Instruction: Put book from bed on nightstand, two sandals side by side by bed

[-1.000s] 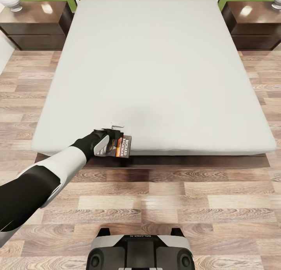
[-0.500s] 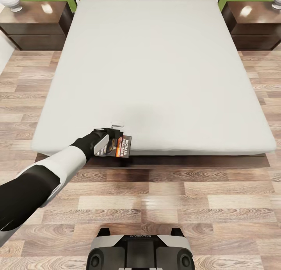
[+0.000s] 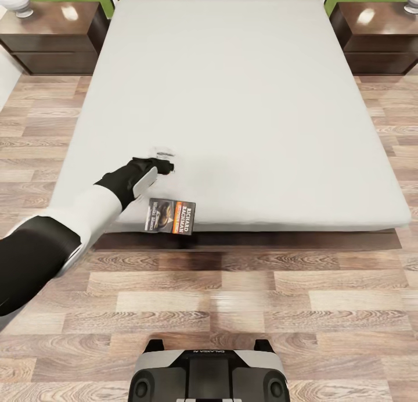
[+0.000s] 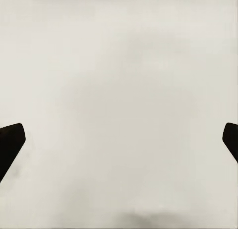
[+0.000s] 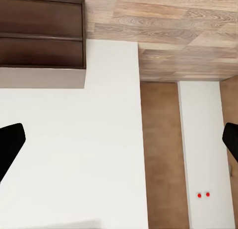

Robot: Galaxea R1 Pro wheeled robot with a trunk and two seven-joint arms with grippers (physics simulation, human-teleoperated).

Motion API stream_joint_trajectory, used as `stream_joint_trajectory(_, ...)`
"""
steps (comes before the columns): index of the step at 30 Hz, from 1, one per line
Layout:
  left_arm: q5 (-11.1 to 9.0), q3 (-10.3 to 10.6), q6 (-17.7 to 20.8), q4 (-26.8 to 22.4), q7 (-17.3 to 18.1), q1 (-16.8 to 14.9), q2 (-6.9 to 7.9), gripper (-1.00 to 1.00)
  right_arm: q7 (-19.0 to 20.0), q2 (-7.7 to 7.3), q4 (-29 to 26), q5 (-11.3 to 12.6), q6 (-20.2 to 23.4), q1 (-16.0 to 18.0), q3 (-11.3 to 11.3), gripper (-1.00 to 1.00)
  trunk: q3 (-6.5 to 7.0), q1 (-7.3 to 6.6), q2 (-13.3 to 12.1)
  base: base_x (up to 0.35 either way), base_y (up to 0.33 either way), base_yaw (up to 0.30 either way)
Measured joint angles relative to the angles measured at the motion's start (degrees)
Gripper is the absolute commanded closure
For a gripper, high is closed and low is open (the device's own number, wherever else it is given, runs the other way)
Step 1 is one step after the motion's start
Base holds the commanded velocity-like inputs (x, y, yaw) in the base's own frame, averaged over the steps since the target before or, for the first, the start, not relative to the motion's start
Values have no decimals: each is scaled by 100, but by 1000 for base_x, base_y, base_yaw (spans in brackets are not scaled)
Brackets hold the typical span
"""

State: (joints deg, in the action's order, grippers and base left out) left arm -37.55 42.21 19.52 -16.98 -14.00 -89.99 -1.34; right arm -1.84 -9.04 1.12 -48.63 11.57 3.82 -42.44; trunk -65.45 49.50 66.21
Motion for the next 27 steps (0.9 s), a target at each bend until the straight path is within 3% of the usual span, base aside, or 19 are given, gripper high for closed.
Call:
stream_joint_trajectory(6, -8, -3, 106, 11, -298, -550, 202, -100, 15, 1, 4, 5, -186, -1, 3, -100, -1, 0, 0, 0, 0, 0)
stream_joint_trajectory(7, 16, -5, 165, 9, -406, -754, 360, -100, 18, -1, 5, 3, -234, -1, 6, -100, 0, 0, 0, 0, 0, 0)
stream_joint_trajectory(8, -6, -5, 165, 9, -409, -769, 372, -100, 18, -1, 5, 4, -236, -1, 6, -100, 0, 0, 0, 0, 0, 0)
stream_joint_trajectory(12, 21, -5, 352, 6, -663, -1183, 707, -100, 27, -5, 3, 2, -288, -1, 7, -100, 0, 0, 0, 0, 0, 0)
stream_joint_trajectory(15, 186, -2, 458, 12, -847, -1448, 999, -100, 30, -5, 1, 1, -306, -1, 9, -100, 0, 0, 0, 0, 0, 0)
stream_joint_trajectory(17, 476, -1, 499, 13, -924, -1563, 1224, -100, 34, -3, -2, 1, -313, -1, 10, -100, 0, 0, 0, 0, 0, 0)
stream_joint_trajectory(23, 1767, -8, 600, 20, -1048, -1713, 1863, -100, 39, 0, -10, 0, -329, -1, 11, -100, 0, 0, 0, 0, 0, 0)
stream_joint_trajectory(27, 2489, -10, 624, 50, -1189, -1740, 2323, -100, 36, 1, -20, 0, -333, 1, 12, -100, 0, 0, 0, 0, 0, 0)
